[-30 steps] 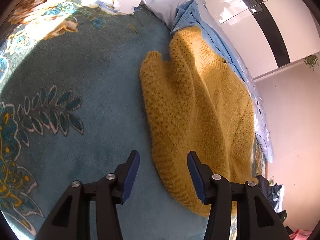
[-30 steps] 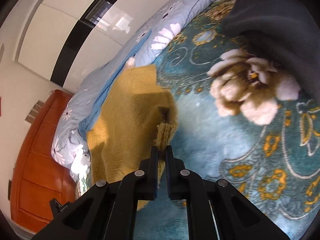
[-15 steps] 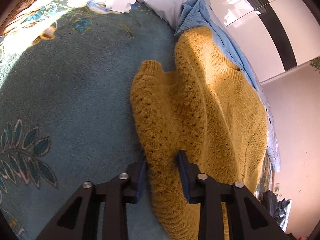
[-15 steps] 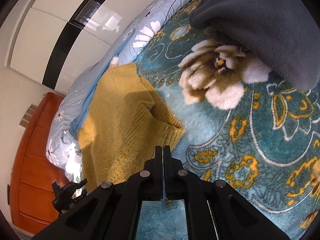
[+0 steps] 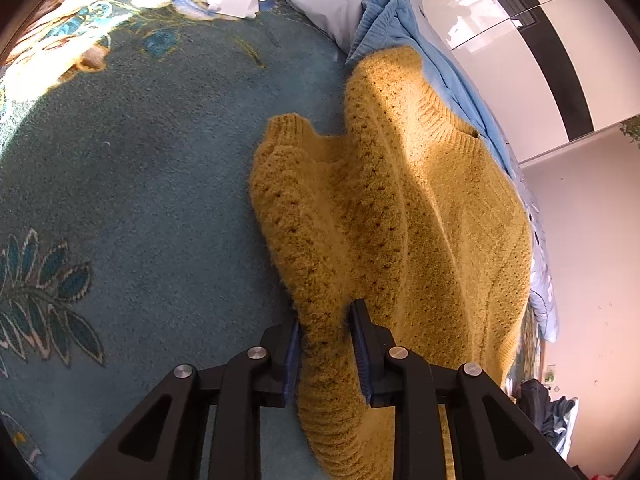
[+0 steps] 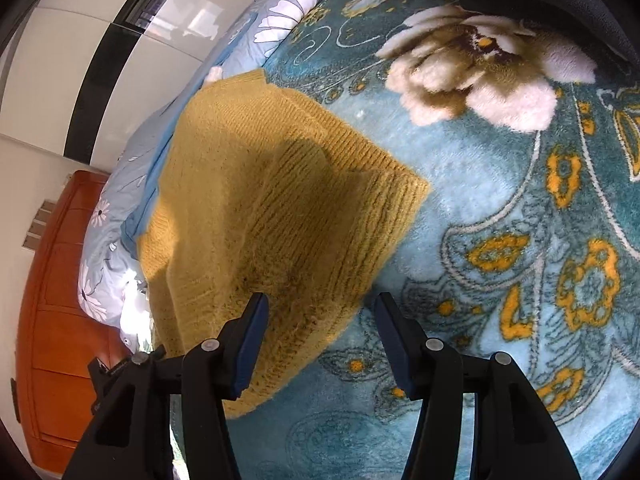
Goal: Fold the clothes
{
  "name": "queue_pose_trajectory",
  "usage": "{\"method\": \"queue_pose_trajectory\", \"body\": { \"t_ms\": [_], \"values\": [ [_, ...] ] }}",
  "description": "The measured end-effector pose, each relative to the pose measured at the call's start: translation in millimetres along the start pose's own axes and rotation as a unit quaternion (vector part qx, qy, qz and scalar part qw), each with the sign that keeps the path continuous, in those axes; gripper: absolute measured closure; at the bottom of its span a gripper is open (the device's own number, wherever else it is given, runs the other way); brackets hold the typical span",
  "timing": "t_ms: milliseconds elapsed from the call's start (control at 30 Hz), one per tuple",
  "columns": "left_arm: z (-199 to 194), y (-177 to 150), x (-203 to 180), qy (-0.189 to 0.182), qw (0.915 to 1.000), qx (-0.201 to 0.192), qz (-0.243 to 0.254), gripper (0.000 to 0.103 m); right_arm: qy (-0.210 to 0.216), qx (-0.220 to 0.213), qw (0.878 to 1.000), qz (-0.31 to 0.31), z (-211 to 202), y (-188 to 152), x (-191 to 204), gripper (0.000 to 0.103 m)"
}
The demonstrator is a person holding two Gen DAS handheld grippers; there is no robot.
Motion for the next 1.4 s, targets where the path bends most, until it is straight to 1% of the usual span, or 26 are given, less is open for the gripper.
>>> {"method": "queue_pose_trajectory", "body": {
  "t_ms": [33, 67, 100, 133, 167, 200, 233, 300, 367, 500, 600, 733, 833, 900, 1000, 1100, 1200, 1300, 1333, 1400],
  "values": [
    [0, -1, -1, 0.002, 1.0, -0.002, 0.003, 0.079, 0.002, 0.0, 1.0, 0.004, 2, 1, 1, 0.046],
    [-1, -2, -2, 0.006, 1.0, -0.004, 0.002, 0.079, -0.001, -0.003, 1.0, 0.009, 3, 3, 2, 0.049],
    [-1, -2, -3, 0.006, 1.0, -0.005, -0.004, 0.079, -0.002, -0.005, 1.0, 0.014, 4, 4, 3, 0.063],
    [-2, -3, -2, -0.002, 0.9999, -0.006, -0.01, 0.079, 0.001, -0.005, 1.0, 0.02, 5, 6, 2, 0.071],
    [-5, -4, -2, -0.007, 0.9998, -0.009, -0.013, 0.08, 0.004, -0.004, 1.0, 0.026, 5, 7, 2, 0.088],
    [-8, -5, -2, -0.01, 0.9998, -0.014, -0.014, 0.086, 0.008, -0.002, 1.0, 0.03, 4, 9, 1, 0.09],
    [-11, -6, -3, -0.009, 0.9997, -0.019, -0.011, 0.092, 0.012, -0.001, 0.999, 0.032, 2, 9, 1, 0.091],
    [-21, -8, -6, -0.016, 0.9994, -0.03, -0.005, 0.094, 0.02, -0.011, 1.0, 0.019, -9, 9, 5, 0.092],
    [-32, -11, -10, -0.025, 0.9988, -0.042, 0.001, 0.094, 0.033, -0.026, 0.999, 0.001, -24, 7, 12, 0.092],
    [-72, -26, -16, -0.063, 0.9952, -0.072, 0.02, 0.095, 0.064, -0.057, 0.996, -0.034, -61, -1, 26, 0.093],
    [-102, -39, -28, -0.087, 0.9907, -0.092, 0.05, 0.095, 0.088, -0.081, 0.991, -0.056, -89, -13, 34, 0.093],
    [-140, -69, -41, -0.099, 0.9831, -0.117, 0.101, 0.095, 0.119, -0.108, 0.984, -0.082, -126, -37, 35, 0.093],
    [-163, -88, -43, -0.108, 0.9785, -0.126, 0.123, 0.095, 0.141, -0.121, 0.978, -0.091, -150, -53, 31, 0.093],
    [-171, -92, -44, -0.105, 0.9787, -0.123, 0.127, 0.095, 0.144, -0.127, 0.977, -0.095, -161, -59, 30, 0.093],
    [-163, -89, -42, -0.096, 0.9814, -0.108, 0.126, 0.095, 0.15, -0.129, 0.976, -0.097, -168, -59, 30, 0.093],
    [-150, -83, -40, -0.085, 0.9843, -0.09, 0.125, 0.094, 0.137, -0.115, 0.979, -0.099, -160, -47, 34, 0.093],
    [-115, -59, -45, -0.063, 0.9891, -0.063, 0.118, 0.093, 0.116, -0.094, 0.984, -0.097, -146, -28, 36, 0.093],
    [-76, -33, -53, -0.05, 0.9926, -0.035, 0.105, 0.093, 0.092, -0.081, 0.988, -0.096, -134, -5, 37, 0.093],
    [-63, -26, -57, -0.044, 0.9934, -0.024, 0.104, 0.088, 0.084, -0.076, 0.989, -0.096, -129, 2, 37, 0.093],
    [-40, -18, -63, -0.028, 0.9943, -0.001, 0.102, 0.084, 0.065, -0.066, 0.991, -0.096, -118, 18, 36, 0.093]
  ]
}}
Point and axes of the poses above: each gripper's, at about its wrist camera, not at the fingertips, and z roughly the way its jaws point, x to its left, y to its top, the point moved 1 cm from there along z, roughly the way its jaws point, and after that the axes turned 10 degrees about x, right-handed, at the moved point
